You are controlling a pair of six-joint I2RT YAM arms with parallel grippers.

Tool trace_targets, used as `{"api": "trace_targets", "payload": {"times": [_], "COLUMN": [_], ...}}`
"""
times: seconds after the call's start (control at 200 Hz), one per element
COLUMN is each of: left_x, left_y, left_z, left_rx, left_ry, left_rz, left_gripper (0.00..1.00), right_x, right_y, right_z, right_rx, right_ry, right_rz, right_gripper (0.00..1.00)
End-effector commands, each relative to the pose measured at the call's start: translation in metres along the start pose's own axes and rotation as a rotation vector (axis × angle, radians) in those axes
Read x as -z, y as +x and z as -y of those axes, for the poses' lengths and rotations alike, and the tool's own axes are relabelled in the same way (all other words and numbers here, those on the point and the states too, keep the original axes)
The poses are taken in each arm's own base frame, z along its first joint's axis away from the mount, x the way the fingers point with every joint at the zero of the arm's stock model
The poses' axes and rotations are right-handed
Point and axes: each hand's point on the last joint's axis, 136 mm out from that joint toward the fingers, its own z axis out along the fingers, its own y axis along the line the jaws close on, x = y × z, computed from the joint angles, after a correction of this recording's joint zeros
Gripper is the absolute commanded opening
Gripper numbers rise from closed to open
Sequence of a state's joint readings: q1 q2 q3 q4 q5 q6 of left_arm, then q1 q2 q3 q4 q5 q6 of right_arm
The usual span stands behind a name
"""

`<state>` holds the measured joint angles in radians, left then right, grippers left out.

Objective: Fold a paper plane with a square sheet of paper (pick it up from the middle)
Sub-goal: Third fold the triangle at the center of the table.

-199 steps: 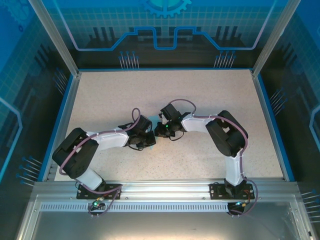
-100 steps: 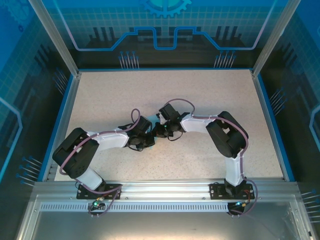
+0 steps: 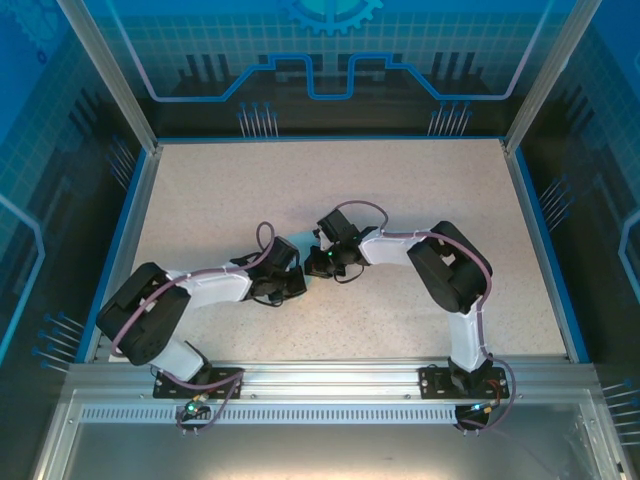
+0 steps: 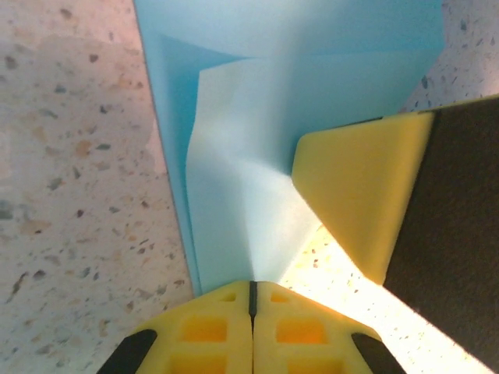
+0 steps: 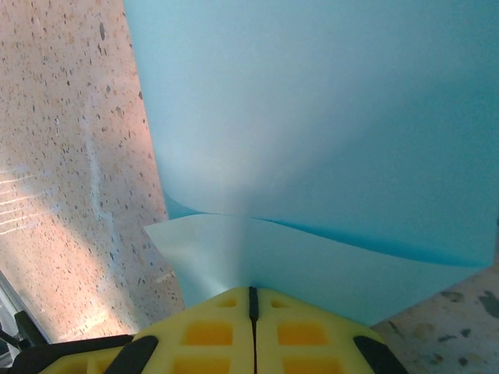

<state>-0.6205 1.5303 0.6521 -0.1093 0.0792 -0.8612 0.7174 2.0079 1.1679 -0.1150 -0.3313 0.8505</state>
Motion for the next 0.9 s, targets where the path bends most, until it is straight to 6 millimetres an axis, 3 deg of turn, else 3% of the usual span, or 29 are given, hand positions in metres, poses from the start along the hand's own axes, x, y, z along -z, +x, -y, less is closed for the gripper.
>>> {"api": "trace_targets", "payload": {"times": [0.0, 0.16, 0.315, 0.4, 0.58, 0.68, 0.895], "left_x": [0.005, 0.011, 0.016, 0.020, 0.039, 0.042, 0.021], "left_y": [0.043, 0.060, 0.065, 0.056, 0.018, 0.000, -0.013], "left_z": [-0.042, -0.057, -0.052, -0.041, 0.010, 0.029, 0.036], "left_rx": [-0.019, -0.042, -0.088, -0.098, -0.092, -0.086, -0.078], "left_ry": [-0.149, -0.188, -0.179, -0.158, 0.009, 0.062, 0.043], "left_rz": [-0.143, -0.206, -0.235, -0.208, -0.034, 0.029, 0.021], "left_gripper": [0.04, 0.05, 0.07, 0.08, 0.08, 0.08, 0.07], "right_x": [-0.014, -0.016, -0.017, -0.017, -0.018, -0.019, -0.020], "right_y": [0.012, 0.013, 0.013, 0.013, 0.015, 0.016, 0.018], "right_z": [0.046, 0.048, 0.049, 0.049, 0.052, 0.054, 0.056], "right_rx": [-0.078, -0.084, -0.086, -0.086, -0.090, -0.094, -0.098], "right_ry": [0.123, 0.129, 0.131, 0.134, 0.140, 0.145, 0.145], "right_rz": [-0.031, -0.035, -0.037, -0.037, -0.040, -0.045, -0.051], "right_gripper": [0.04, 0.04, 0.04, 0.04, 0.04, 0.04, 0.04]}}
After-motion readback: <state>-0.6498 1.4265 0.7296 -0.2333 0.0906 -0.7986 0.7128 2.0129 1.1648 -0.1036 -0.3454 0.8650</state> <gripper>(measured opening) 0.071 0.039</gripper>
